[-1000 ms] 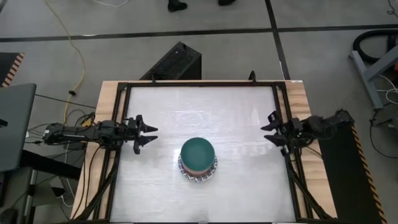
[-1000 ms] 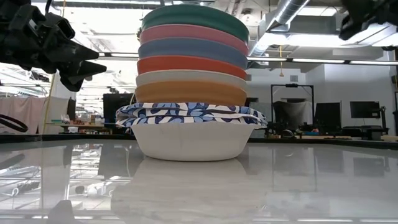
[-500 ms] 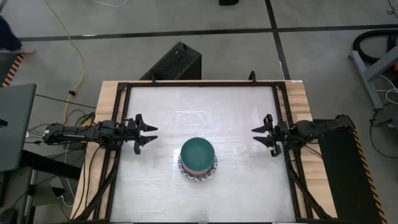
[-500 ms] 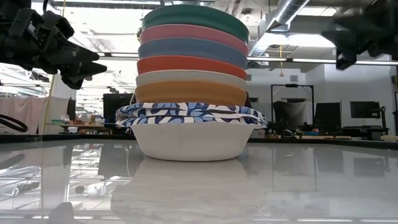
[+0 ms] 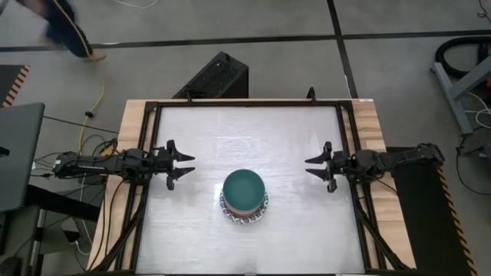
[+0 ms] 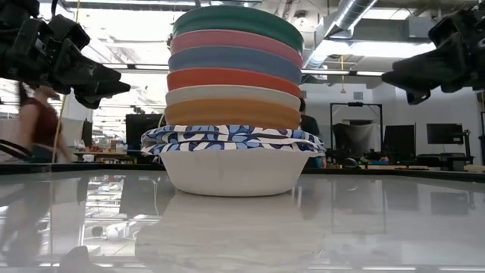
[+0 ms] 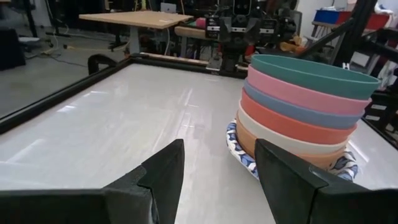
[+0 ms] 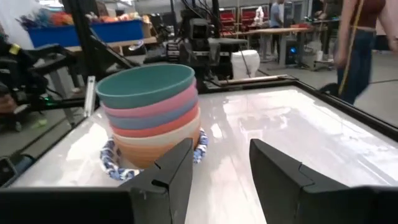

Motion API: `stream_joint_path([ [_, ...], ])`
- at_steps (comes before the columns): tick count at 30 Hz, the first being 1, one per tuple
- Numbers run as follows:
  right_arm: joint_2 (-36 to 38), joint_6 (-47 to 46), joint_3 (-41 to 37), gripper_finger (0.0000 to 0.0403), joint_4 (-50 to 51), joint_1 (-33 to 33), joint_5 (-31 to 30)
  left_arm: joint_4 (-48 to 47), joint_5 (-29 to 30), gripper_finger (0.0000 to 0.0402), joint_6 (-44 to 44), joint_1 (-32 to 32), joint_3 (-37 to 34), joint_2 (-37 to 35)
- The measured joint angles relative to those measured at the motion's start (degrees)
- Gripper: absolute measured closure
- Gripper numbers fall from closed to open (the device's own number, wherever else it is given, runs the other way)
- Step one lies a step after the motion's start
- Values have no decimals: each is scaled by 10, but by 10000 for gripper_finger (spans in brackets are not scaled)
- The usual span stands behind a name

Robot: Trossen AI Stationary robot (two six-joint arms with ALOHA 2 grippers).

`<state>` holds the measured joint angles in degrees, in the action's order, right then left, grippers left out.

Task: Nest bowls inside each other by size order
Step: Return to Home Position

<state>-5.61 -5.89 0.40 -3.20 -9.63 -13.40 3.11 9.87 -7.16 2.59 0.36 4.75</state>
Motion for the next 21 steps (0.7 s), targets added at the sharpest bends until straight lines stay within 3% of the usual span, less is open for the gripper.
stream_joint_path([
  [21,-54,13,-1,225,3,49,-1,0,0,216,18,0,0,0],
])
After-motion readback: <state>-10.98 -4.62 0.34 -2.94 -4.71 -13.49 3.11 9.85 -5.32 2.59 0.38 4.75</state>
